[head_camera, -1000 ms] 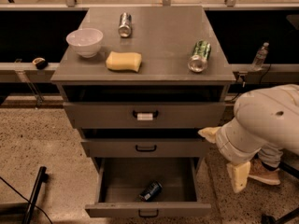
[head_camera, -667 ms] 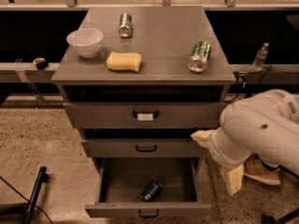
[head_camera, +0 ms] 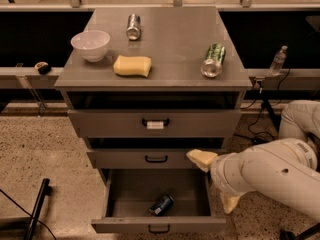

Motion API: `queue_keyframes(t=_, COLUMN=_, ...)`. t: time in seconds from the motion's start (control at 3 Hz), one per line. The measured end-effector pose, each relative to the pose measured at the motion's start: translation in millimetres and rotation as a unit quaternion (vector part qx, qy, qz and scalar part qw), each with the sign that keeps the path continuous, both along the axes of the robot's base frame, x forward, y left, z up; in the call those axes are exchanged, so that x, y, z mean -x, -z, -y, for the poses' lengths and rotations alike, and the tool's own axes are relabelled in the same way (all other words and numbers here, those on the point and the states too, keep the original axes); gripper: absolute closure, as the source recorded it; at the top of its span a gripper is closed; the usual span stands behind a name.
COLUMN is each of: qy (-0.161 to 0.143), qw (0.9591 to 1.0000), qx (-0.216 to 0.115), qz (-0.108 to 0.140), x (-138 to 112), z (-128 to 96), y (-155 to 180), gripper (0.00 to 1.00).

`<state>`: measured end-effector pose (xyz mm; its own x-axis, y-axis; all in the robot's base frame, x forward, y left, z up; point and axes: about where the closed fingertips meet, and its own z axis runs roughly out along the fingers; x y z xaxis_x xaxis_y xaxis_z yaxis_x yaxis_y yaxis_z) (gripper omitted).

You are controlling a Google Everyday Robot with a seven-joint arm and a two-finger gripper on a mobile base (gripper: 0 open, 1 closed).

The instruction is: Pick pepsi can from bottom drawer and place on counter

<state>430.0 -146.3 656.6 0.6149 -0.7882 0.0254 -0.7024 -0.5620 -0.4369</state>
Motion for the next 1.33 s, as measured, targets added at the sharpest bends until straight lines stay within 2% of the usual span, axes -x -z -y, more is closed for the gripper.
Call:
queue_keyframes(t=0.33, qy=-0.020, qw=0.9993, qx=-0.022, qz=0.024, x=-10, z=-5, y=13, gripper=0.00)
queue_keyframes(t=0.67, qy=-0.031, qw=0.9993, qx=-0.008, qz=0.019, x=-10, z=-12, y=14, gripper=0.00)
queue_keyframes(t=1.0, qy=-0.040, qw=0.9989, qx=0.000, qz=0.027, x=-37, z=-21, y=32, gripper=0.00)
queue_keyframes(t=1.33, qy=-0.071, qw=0.9966, qx=0.013, qz=0.040, x=-76, z=-48, y=72, gripper=0.00)
